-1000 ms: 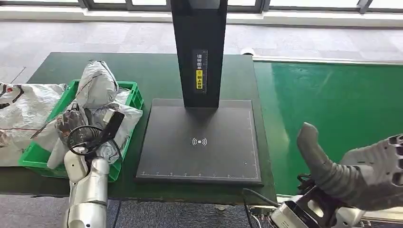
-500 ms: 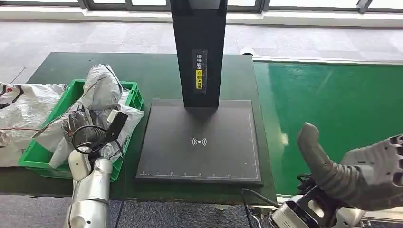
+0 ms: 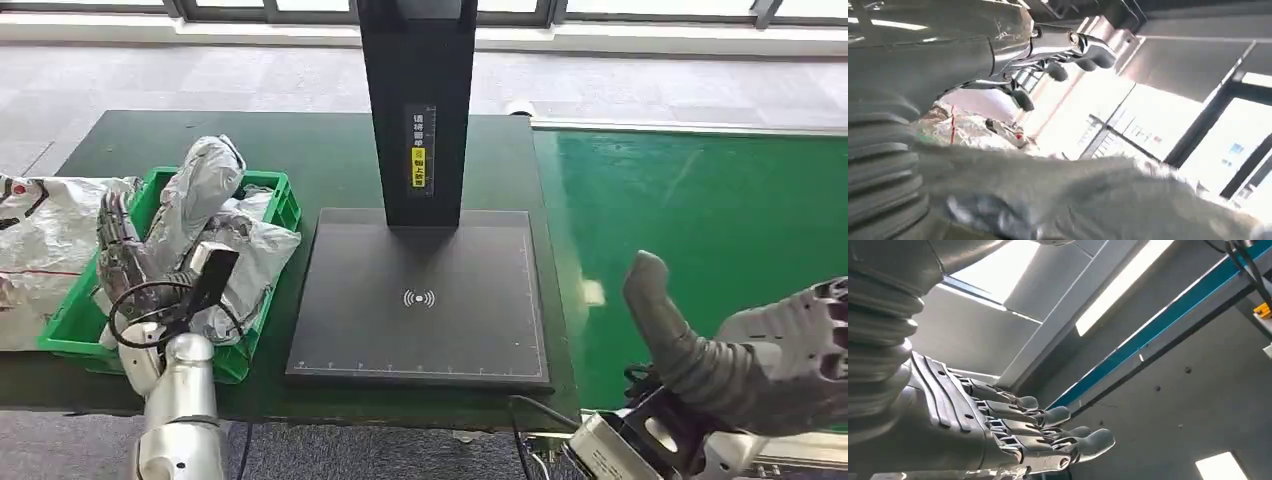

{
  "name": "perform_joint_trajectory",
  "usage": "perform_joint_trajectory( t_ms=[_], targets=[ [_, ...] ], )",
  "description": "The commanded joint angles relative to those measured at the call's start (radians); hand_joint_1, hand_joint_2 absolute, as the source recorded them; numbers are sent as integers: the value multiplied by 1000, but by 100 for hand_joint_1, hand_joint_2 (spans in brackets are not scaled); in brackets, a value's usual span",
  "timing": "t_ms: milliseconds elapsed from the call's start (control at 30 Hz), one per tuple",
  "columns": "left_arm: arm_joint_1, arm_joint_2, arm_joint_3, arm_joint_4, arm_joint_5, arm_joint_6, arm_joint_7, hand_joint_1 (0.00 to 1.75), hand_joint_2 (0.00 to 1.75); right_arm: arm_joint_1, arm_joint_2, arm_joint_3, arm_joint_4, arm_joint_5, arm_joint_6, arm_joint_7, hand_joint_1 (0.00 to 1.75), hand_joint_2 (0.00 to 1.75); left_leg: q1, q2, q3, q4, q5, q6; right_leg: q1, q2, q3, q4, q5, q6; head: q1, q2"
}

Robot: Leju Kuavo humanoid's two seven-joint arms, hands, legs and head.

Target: Moved the parcel from conveyor to table for the left to box.

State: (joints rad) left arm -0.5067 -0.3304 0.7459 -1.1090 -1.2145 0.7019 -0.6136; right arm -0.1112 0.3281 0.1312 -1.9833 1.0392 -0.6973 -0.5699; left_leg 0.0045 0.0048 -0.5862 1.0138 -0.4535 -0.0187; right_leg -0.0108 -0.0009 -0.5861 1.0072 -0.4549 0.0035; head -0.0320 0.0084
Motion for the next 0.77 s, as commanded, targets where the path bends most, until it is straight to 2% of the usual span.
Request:
perform_joint_trajectory(
  t_ms=[33, 167, 267, 400, 433, 467, 533, 567, 600, 633, 667, 700, 733, 767],
  targets=[
    [-70, -19, 191, 4, 79, -4, -85, 0, 0, 39, 21, 9, 50, 19, -1, 28, 0, 175, 1, -1, 2, -3, 1, 0, 2, -1, 2, -4, 1, -1, 0, 0],
    [-32, -19, 93, -33, 207, -4, -85, 0, 0, 40, 21, 8, 45, 46, -1, 45, 0, 175, 1, -1, 1, -2, 1, 0, 1, 0, 2, -3, 1, 0, 0, 0],
    [31, -19, -43, -112, 354, -4, -85, 0, 0, 43, 21, -4, 35, 61, -1, 53, 0, 175, 1, -1, 1, -1, 0, 0, 1, 0, 1, -2, 0, 0, 0, 0],
    [168, -19, -311, -296, 625, -4, -85, 0, 0, 57, 21, -25, 56, 8, -1, 49, 0, 175, 1, -2, 0, -1, 0, 0, 1, -1, 1, -2, 0, 0, 0, 0],
    [184, -19, -350, -308, 657, -4, -85, 0, 0, 55, 21, 38, 42, 71, -1, 132, 0, 175, 1, -3, 1, -2, 0, 0, 1, -3, 2, -3, 0, 0, 0, 0],
    [227, -19, -460, -336, 749, -4, -85, 0, 0, 74, 21, -21, 139, -103, -1, -7, 0, 175, 1, -3, 0, -1, 0, 0, 1, -3, 2, -2, 0, 0, 0, 0],
    [272, -19, -626, -325, 845, -12, -85, 0, 0, 80, 21, -8, 209, -224, -1, -65, 0, 175, 2, -3, 1, -2, 0, 0, 2, -3, 3, -4, 0, 0, 0, 0],
    [294, 10, -703, -362, 947, -85, -85, 0, 0, 86, 21, 11, 269, -367, -1, -116, 0, 175, 2, -5, 3, -4, 1, 1, 1, -5, 5, -6, 0, 0, 0, 0],
    [306, 19, -734, -381, 979, -121, -85, 0, 0, 83, 21, 47, 309, -407, -1, -123, 0, 175, 2, -5, 2, -2, 0, 1, 1, -5, 4, -3, 0, 0, 0, 0],
    [326, 28, -776, -416, 1084, -269, -85, 0, 0, 68, 21, 111, 381, -463, 24, -128, 0, 175, 2, -5, 2, -3, 1, 1, 1, -5, 4, -5, 0, 0, 0, 0],
    [326, 28, -776, -416, 1084, -269, -85, 0, 0, 68, 21, 111, 381, -463, 24, -128, 0, 175, 1, -3, 3, -5, 1, 1, 1, -3, 4, -6, 1, 0, 0, 0],
    [346, 16, -788, -438, 1115, -350, -85, 0, 0, 58, 7, 122, 408, -481, 44, -128, 0, 175, 1, 1, 2, -3, 0, 1, 1, 1, 3, -4, 1, 1, 0, 0],
    [361, 12, -799, -456, 1151, -446, -85, 0, 175, 53, -2, 141, 423, -521, 122, -128, 0, 175, 2, 2, 2, -4, 0, 1, 1, 2, 3, -5, 1, 0, 0, 0],
    [371, 4, -803, -448, 1139, -485, -85, 0, 175, 48, -4, 153, 438, -541, 172, -128, 0, 175, 2, 3, 3, -5, 0, 1, 2, 3, 4, -7, 2, 0, 0, 0]
  ],
)
